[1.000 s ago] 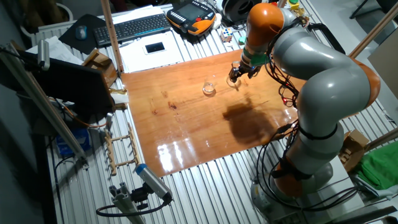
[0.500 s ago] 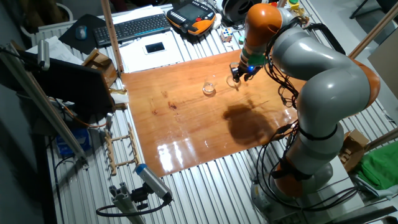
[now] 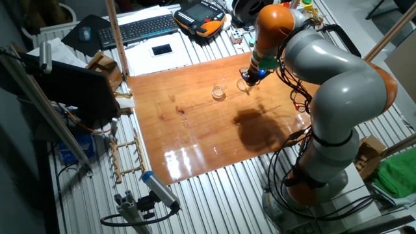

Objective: Transfer liquid using a dropper

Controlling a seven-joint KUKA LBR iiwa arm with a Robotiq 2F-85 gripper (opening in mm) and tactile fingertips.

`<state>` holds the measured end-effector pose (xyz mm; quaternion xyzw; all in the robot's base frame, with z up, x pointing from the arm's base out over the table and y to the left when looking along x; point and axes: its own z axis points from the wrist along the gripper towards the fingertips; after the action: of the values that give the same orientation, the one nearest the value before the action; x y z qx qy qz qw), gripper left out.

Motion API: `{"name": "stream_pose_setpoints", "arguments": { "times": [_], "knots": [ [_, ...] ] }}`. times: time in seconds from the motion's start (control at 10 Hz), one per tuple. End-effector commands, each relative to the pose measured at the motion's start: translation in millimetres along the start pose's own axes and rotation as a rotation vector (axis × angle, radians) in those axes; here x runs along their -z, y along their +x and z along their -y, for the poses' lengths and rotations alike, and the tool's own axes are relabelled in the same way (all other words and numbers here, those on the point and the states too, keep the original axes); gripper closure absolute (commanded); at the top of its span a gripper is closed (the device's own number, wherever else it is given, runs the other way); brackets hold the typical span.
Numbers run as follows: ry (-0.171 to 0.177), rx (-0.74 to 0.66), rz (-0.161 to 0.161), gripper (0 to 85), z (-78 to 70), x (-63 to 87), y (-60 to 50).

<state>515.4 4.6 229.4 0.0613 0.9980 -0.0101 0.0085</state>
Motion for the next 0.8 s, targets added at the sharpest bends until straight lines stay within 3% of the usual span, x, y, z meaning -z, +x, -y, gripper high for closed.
{"name": "stream_pose_setpoints", "arguments": {
  "times": [0.0,0.4,0.7],
  "knots": [
    [-0.003,-0.005,0.003,84.0,-1.8,-4.8,-0.3],
    [-0.022,-0.017,0.025,84.0,-4.7,-26.1,1.7],
    [0.009,-0.012,0.052,84.0,-7.8,-33.0,6.3]
  ]
}}
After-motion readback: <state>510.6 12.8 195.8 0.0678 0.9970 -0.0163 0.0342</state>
